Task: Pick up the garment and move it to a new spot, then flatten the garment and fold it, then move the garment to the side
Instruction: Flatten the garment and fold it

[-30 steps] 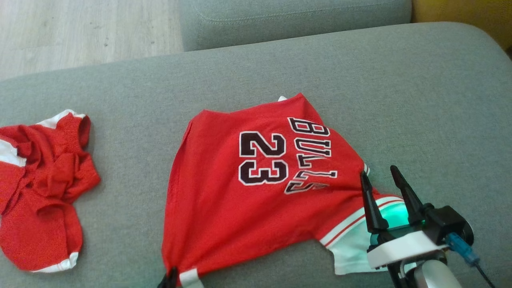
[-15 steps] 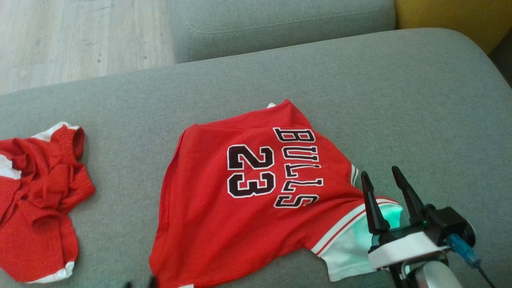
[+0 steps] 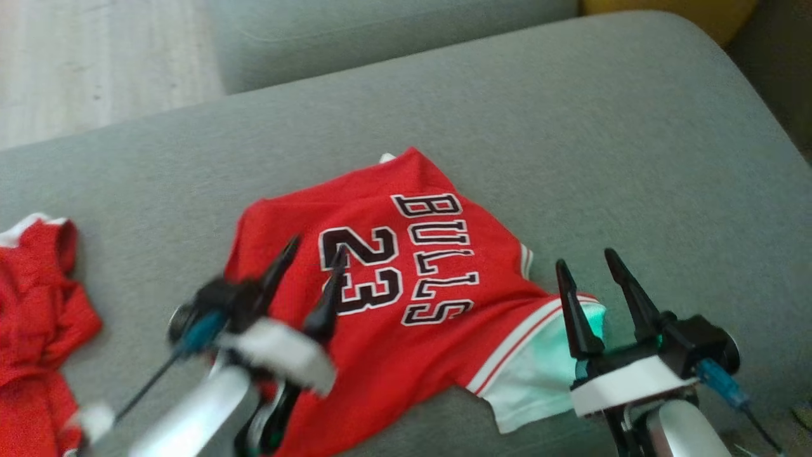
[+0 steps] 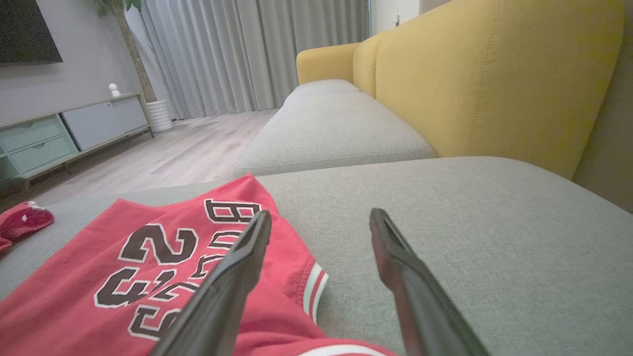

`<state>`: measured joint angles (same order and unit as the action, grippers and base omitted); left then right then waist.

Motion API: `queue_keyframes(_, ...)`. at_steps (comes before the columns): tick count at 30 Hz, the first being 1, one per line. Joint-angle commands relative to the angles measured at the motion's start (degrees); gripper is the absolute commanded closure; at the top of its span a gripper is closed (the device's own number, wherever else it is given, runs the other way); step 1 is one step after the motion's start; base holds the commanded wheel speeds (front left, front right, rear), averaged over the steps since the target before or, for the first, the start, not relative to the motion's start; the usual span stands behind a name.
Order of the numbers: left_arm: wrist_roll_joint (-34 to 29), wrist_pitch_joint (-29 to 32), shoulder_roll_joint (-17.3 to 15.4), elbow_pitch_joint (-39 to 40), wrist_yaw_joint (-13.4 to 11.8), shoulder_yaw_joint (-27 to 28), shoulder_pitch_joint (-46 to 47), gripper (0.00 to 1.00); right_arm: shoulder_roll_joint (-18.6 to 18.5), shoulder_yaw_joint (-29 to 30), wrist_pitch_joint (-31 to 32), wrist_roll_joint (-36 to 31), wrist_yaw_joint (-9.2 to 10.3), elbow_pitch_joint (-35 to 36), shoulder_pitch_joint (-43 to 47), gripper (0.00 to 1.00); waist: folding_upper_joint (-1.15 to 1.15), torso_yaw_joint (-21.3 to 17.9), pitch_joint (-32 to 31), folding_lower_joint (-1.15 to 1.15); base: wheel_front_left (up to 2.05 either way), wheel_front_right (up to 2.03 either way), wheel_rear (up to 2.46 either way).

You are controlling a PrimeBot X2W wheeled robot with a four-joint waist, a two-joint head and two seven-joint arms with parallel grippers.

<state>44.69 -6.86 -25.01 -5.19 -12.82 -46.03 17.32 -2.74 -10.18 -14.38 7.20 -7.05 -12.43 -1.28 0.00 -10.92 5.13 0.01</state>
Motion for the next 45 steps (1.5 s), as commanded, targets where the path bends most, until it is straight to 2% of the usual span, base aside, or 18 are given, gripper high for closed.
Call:
queue_keyframes(1,-0.64,0.73,0.5,-0.09,1.09,1.33,4.82,0.0,-0.2,-1.59,-0.62,0.43,-0.44,2.2,-2.73,0.0,0.0,-2.01,1.67,-0.01,0.0,0.0,0.0)
queue_keyframes(3,-1.02,2.28,2.66,-3.81,3.2,0.52,9.92,0.0,-0.19,-1.88,-0.62,0.57,-0.44,2.41,-3.45,0.0,0.0,-3.52,2.98,-0.01,0.0,0.0,0.0)
queue_keyframes(7,-2.19,5.67,4.79,-13.1,7.45,-1.18,18.68,0.0,-0.16,-2.81,-0.62,1.01,-0.44,2.96,-4.81,0.0,0.0,-6.67,5.52,-0.01,0.0,0.0,0.0)
queue_keyframes(10,-2.12,8.14,5.6,-19.52,11.42,-2.54,23.01,0.0,-0.15,-2.87,-0.62,1.75,-0.44,3.33,-5.4,0.0,0.0,-8.78,6.9,-0.01,0.0,0.0,0.0)
queue_keyframes(15,-1.69,11.31,6.12,-29.25,16.45,-4.24,27.27,0.0,-0.15,-3.42,-0.62,2.51,-0.44,3.33,-6.23,0.0,0.0,-11.8,8.31,-0.01,0.0,0.0,0.0)
queue_keyframes(18,-1.26,13.64,6.45,-33.96,18.29,-5.88,28.06,0.0,-0.15,-3.71,-0.62,2.8,-0.44,3.19,-6.41,0.0,0.0,-13.13,8.49,-0.01,0.0,0.0,0.0)
queue_keyframes(22,-0.29,17.02,6.96,-38.95,19.45,-7.95,27.99,0.0,-0.14,-4.01,-0.62,2.69,-0.44,2.89,-6.52,0.0,0.0,-14.38,8.37,-0.01,0.0,0.0,0.0)
queue_keyframes(23,-0.03,18.01,7.14,-39.89,19.65,-8.56,27.93,0.1,-0.14,-4.03,-0.62,2.65,-0.44,2.86,-6.54,0.0,0.0,-14.57,8.31,-0.01,0.0,0.0,0.0)
queue_keyframes(24,0.5,18.75,7.4,-40.65,19.82,-8.91,27.83,1.0,-0.14,-4.05,-0.62,2.61,-0.44,2.82,-6.52,0.0,0.0,-14.72,8.21,-0.01,0.0,0.0,0.0)
queue_keyframes(28,3.3,21.48,8.06,-40.77,20.23,-10.67,27.09,1.0,-0.14,-3.87,-0.62,2.36,-0.44,2.58,-6.29,0.0,0.0,-14.95,7.75,-0.01,0.0,0.0,0.0)
queue_keyframes(33,2.48,16.11,6.87,-41.46,19.68,-9.84,29.08,1.0,-0.14,-3.78,-0.62,2.21,-0.44,2.43,-5.95,0.0,0.0,-14.75,7.49,-0.01,0.0,0.0,0.0)
queue_keyframes(38,-0.59,5.46,5.29,-44.97,13.26,-6.9,33.52,1.0,-0.14,-4.45,-0.62,2.36,-0.44,2.24,-6.3,0.0,0.0,-15.11,7.61,-0.01,0.0,0.0,0.0)
queue_keyframes(42,-2.61,-1.03,3.74,-47.54,10.48,-5.48,37.78,1.0,-0.14,-5.38,-0.62,2.66,-0.44,2.2,-7.07,0.0,0.0,-16.05,8.04,-0.01,0.0,0.0,0.0)
queue_keyframes(43,-3.55,-4.16,2.76,-48.83,8.99,-4.73,39.8,1.0,-0.14,-5.53,-0.62,2.8,-0.44,2.2,-7.35,0.0,0.0,-16.65,8.29,-0.01,0.0,0.0,0.0)
queue_keyframes(45,-4.33,-6.29,1.91,-49.68,7.7,-3.86,41.52,1.0,-0.14,-5.42,-0.62,3.01,-0.44,2.18,-7.44,0.0,0.0,-17.2,8.31,-0.01,0.0,0.0,0.0)
